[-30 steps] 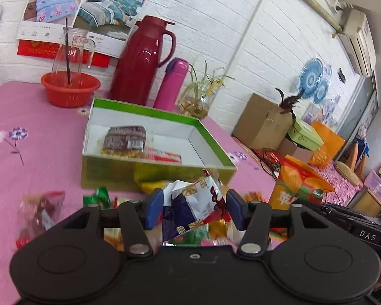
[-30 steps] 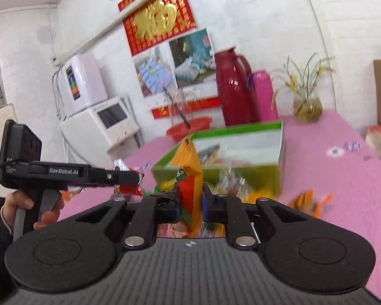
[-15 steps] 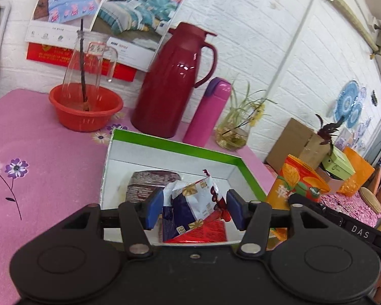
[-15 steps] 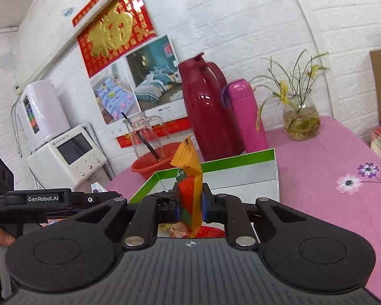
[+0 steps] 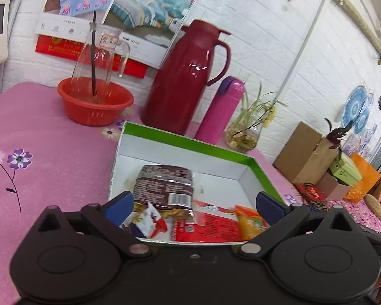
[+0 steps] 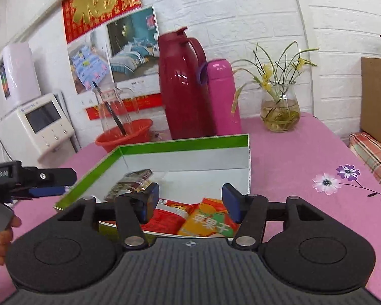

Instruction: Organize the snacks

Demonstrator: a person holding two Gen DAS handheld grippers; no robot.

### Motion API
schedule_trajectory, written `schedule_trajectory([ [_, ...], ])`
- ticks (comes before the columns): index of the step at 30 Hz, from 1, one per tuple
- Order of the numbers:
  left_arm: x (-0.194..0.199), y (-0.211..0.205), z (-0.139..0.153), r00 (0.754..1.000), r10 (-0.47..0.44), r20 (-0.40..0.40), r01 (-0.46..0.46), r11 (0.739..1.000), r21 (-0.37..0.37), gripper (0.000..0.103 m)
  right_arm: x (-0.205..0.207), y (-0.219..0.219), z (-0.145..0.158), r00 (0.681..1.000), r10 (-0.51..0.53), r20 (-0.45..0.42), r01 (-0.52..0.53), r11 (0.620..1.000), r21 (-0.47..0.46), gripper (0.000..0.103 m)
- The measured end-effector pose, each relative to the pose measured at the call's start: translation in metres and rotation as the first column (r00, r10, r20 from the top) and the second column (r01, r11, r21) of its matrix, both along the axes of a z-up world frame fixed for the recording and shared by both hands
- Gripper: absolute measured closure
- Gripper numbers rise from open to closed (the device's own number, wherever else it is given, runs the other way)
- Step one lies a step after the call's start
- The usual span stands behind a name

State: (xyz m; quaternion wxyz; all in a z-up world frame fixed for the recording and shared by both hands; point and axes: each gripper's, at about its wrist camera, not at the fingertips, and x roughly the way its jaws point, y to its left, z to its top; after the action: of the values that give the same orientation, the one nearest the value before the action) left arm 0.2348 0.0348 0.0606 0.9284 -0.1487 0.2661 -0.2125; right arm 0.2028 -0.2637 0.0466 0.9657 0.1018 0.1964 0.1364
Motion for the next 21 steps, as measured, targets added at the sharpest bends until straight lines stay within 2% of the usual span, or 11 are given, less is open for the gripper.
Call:
schedule_trajectory([
  [4,-0.032,-0.001,0.015,1.000,-0.020,0.003,0.020,1.000,-0.009,0.000,-0.033,0.004,0.016,0.998,0.045,0.035,-0.045,0.999,0.018,0.003],
  [8,-0.068,-0.003,0.019,0.999,-0.034,-0.021,0.034,0.999,0.005,0.000,-0.072,0.008,0.018,0.996,0.083,0.037,-0.083,0.996,0.015,0.002],
  [15,-0.127,0.001,-0.014,0.996,-0.048,-0.072,0.051,0.997,0.049,0.000,-0.128,0.015,-0.008,0.991,0.132,-0.029,-0.132,0.991,0.017,0.002],
  [21,-0.159,0.011,-0.049,0.987,-0.055,-0.154,0.061,0.997,0.036,0.000,-0.150,0.038,-0.039,0.979,0.168,-0.112,-0.175,0.983,-0.061,0.002],
])
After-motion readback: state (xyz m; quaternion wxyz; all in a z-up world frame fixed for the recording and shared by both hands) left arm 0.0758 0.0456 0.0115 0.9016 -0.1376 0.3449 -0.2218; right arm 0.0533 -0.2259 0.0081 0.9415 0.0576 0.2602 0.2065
